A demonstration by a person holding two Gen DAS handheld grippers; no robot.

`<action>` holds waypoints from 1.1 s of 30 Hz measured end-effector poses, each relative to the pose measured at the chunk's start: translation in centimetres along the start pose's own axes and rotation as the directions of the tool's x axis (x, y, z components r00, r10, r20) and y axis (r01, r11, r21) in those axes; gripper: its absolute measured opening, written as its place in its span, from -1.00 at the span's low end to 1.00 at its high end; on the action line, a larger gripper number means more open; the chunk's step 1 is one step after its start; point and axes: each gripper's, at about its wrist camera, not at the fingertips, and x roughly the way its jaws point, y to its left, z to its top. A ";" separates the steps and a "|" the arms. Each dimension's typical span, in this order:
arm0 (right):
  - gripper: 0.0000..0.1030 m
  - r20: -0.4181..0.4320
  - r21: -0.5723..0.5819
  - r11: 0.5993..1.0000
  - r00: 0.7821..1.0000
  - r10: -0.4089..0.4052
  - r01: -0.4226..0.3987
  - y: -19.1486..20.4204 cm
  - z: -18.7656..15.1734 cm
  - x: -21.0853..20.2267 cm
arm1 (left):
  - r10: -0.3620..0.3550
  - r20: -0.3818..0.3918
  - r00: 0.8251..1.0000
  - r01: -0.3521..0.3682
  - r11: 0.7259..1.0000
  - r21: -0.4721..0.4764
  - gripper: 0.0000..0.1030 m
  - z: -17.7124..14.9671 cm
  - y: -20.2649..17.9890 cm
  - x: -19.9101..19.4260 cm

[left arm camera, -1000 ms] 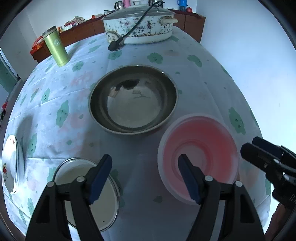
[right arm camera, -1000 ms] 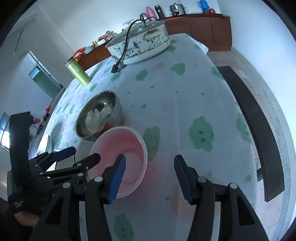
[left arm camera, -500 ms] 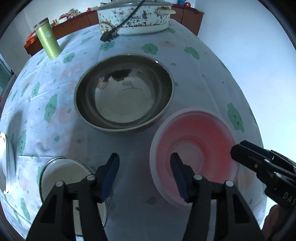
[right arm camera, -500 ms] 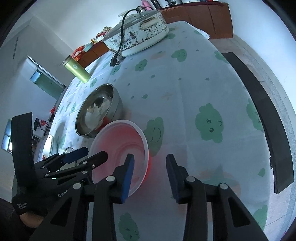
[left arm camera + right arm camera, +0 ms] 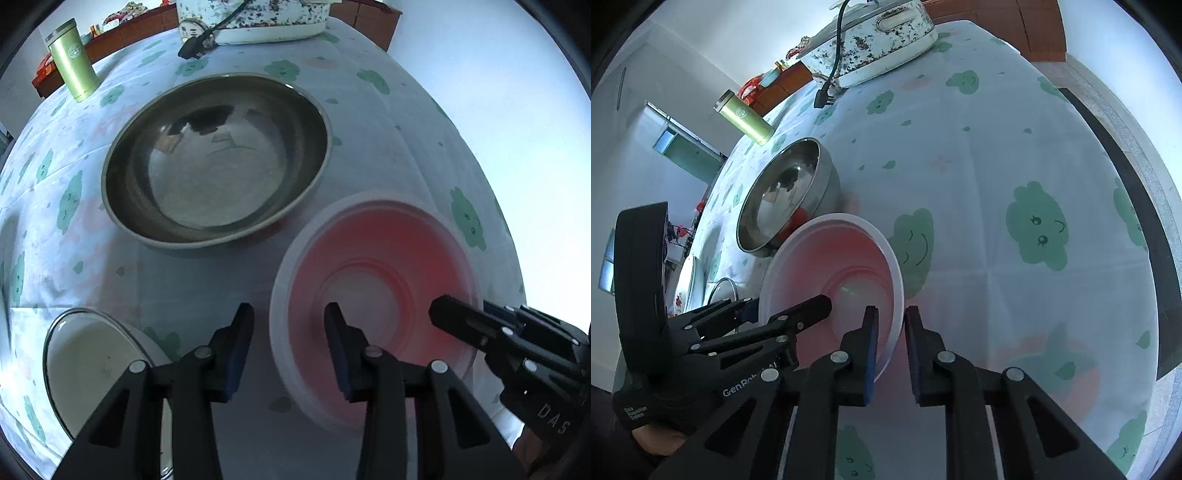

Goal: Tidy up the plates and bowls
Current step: 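Close both grippers on the rim of the pink plastic bowl, then lift the pink bowl with both grippers and lower it into the steel bowl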

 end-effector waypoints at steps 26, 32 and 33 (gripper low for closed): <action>-0.82 0.090 -0.076 0.997 0.995 0.039 -0.032 3.7 3.3 -4.0 | -0.112 0.150 0.982 0.113 0.994 -0.003 -0.75 2.5 2.4 -6.4; -0.82 0.094 -0.102 0.992 0.993 0.077 -0.068 5.6 6.4 -2.7 | -0.071 0.188 0.980 0.079 0.996 -0.035 -0.75 4.8 5.0 -6.6; -0.82 0.096 -0.108 0.992 0.992 0.077 -0.067 6.0 6.9 -2.4 | -0.065 0.191 0.979 0.074 0.996 -0.041 -0.75 5.1 5.5 -6.5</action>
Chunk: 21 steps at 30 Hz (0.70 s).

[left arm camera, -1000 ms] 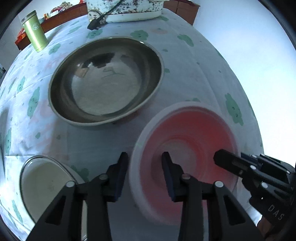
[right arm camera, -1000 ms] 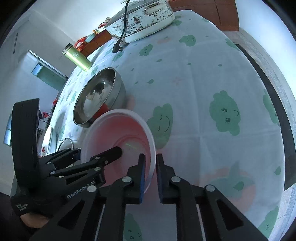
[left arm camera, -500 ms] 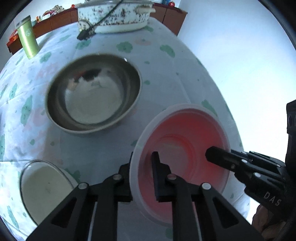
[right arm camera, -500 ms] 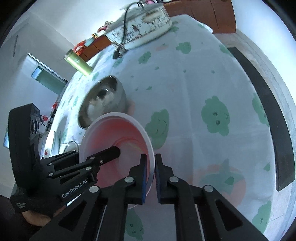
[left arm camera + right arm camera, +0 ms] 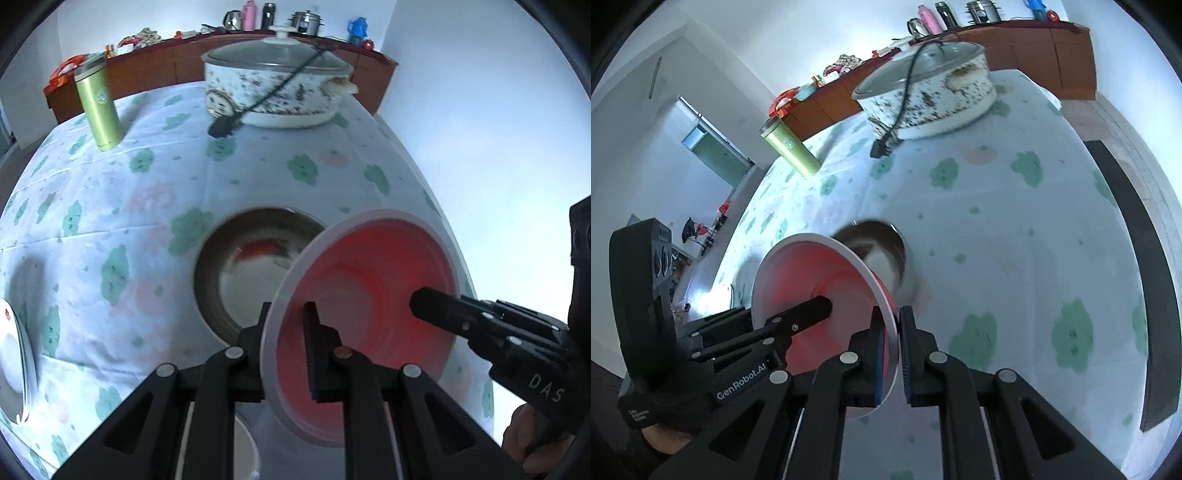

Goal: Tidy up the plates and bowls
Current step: 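Lift the pink bowl with both grippers and lower it into the steel bowl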

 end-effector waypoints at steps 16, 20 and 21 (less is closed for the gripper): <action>-0.82 -0.020 -0.011 1.000 0.999 -0.026 0.026 0.8 3.4 4.0 | 0.040 -0.009 0.999 -0.040 0.999 -0.028 -0.74 2.2 2.1 2.4; -0.82 -0.029 -0.020 0.999 0.998 -0.048 0.048 0.7 3.6 4.8 | 0.038 -0.023 0.999 -0.039 0.999 -0.032 -0.74 2.3 2.4 3.3; -0.82 -0.034 -0.021 0.998 0.998 -0.054 0.054 0.6 3.7 5.1 | 0.038 -0.030 0.999 -0.039 0.999 -0.034 -0.74 2.4 2.5 3.6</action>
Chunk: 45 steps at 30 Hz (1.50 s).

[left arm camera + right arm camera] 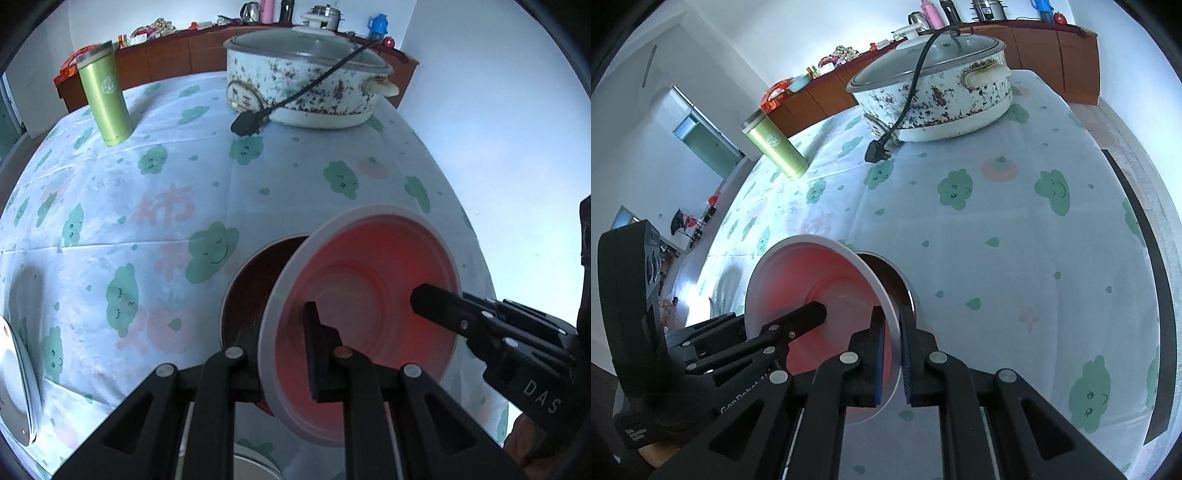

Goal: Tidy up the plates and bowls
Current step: 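Lift the pink bowl with both grippers and lower it into the steel bowl, then open both grippers to release the pink bowl inside the steel bowl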

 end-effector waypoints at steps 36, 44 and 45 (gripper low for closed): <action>-0.78 -0.067 -0.044 0.999 0.998 -0.020 0.017 0.7 0.8 2.7 | 0.006 -0.057 0.998 -0.009 0.999 -0.053 -0.52 0.1 1.8 2.2; -0.28 -0.062 -0.058 0.998 0.998 -0.020 0.016 0.9 1.0 2.4 | -0.013 -0.012 1.000 0.012 0.998 -0.060 0.14 0.5 2.0 0.7; -0.01 -0.049 -0.049 0.999 0.999 -0.017 0.015 0.6 1.1 2.2 | -0.019 -0.004 1.000 0.018 0.998 -0.065 0.14 0.6 2.2 0.4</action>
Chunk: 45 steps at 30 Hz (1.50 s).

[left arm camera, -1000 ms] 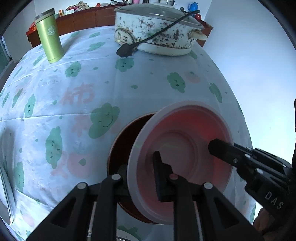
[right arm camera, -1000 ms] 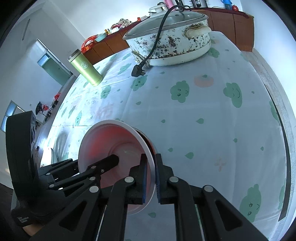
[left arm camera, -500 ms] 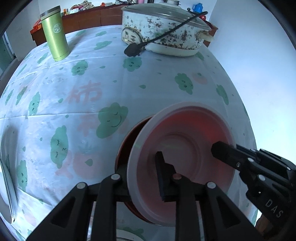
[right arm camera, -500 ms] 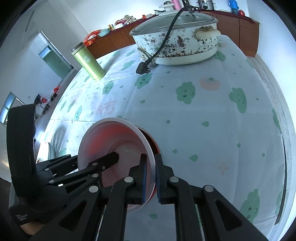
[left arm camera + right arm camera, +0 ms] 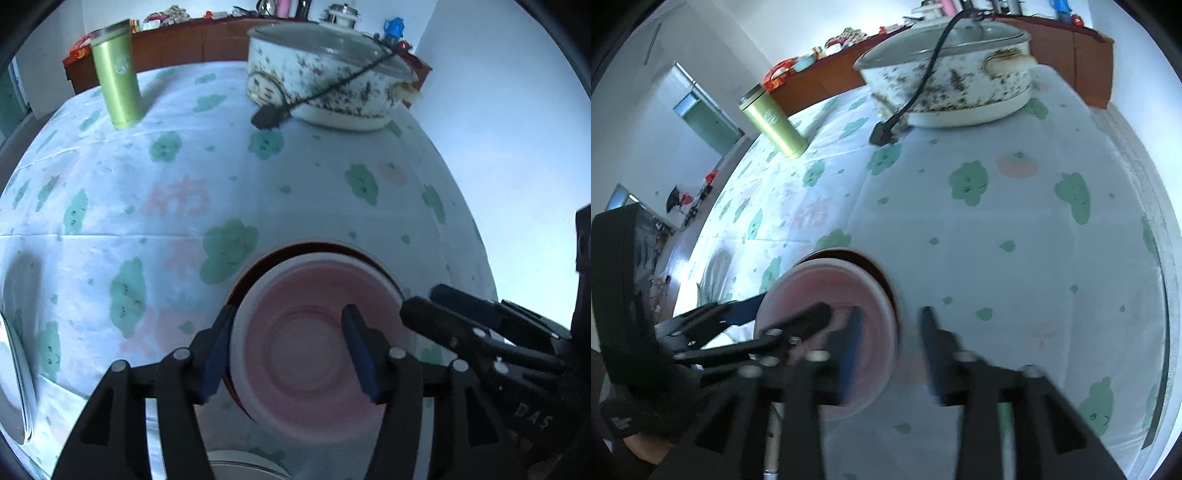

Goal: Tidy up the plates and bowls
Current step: 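Open both grippers to release the pink bowl inside the steel bowl, then withdraw both grippers up from the nested bowls, then move both grippers toward the white enamel bowl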

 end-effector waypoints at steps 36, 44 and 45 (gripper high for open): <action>0.23 0.145 0.018 0.999 0.989 0.035 -0.038 5.1 -12.2 -8.8 | 0.206 0.174 0.963 -0.210 0.978 0.008 0.22 -11.9 4.0 -10.2; 0.23 0.149 0.002 0.999 0.988 0.037 -0.038 6.5 -14.2 -8.8 | 0.227 0.166 0.960 -0.237 0.971 0.043 0.22 -14.0 3.8 -10.5; 0.23 0.144 0.002 0.999 0.989 0.040 -0.041 6.7 -14.4 -8.7 | 0.227 0.164 0.960 -0.237 0.971 0.044 0.22 -14.1 3.9 -10.6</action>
